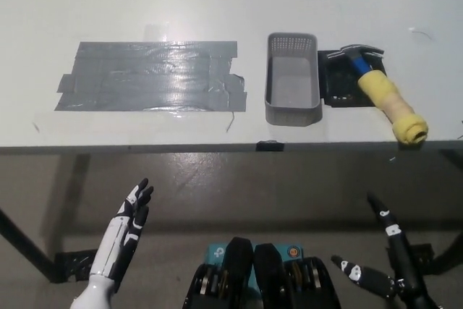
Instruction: The robot picks the hammer with right hand and hits the black area on the desk and places it back.
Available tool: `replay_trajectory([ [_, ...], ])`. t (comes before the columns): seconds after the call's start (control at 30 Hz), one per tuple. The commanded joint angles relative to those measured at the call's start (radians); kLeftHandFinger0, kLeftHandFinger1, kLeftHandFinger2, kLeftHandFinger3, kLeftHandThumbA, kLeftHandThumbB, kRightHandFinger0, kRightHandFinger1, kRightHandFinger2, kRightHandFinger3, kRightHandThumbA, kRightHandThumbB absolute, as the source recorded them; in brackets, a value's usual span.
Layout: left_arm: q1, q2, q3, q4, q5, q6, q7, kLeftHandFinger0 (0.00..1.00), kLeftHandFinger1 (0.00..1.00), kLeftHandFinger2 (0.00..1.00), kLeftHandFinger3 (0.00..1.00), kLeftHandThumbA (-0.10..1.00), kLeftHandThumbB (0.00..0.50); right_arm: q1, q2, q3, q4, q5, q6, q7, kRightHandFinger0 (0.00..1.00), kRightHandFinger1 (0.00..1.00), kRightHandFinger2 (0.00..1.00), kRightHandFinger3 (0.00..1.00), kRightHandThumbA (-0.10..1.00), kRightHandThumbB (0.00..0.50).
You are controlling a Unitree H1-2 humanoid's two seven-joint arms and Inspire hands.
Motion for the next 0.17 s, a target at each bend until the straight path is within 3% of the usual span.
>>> replay_trajectory([
  [0.0, 0.001, 0.015, -0.005, -0.03, -0.004, -0.039, -0.001, 1.0, 1.0, 1.0, 1.0, 1.0, 0.0, -0.006, 0.0, -0.007, 0.003, 0.02, -0.095, -0.048, 1.0, 1.0, 1.0, 1.0, 0.86, 0.166],
  [0.13, -0.003, 0.017, -0.004, -0.029, -0.005, -0.035, 0.001, 1.0, 1.0, 1.0, 1.0, 1.0, 0.013, -0.009, -0.003, -0.004, 0.01, 0.018, -0.096, -0.052, 1.0, 1.0, 1.0, 1.0, 0.89, 0.184],
])
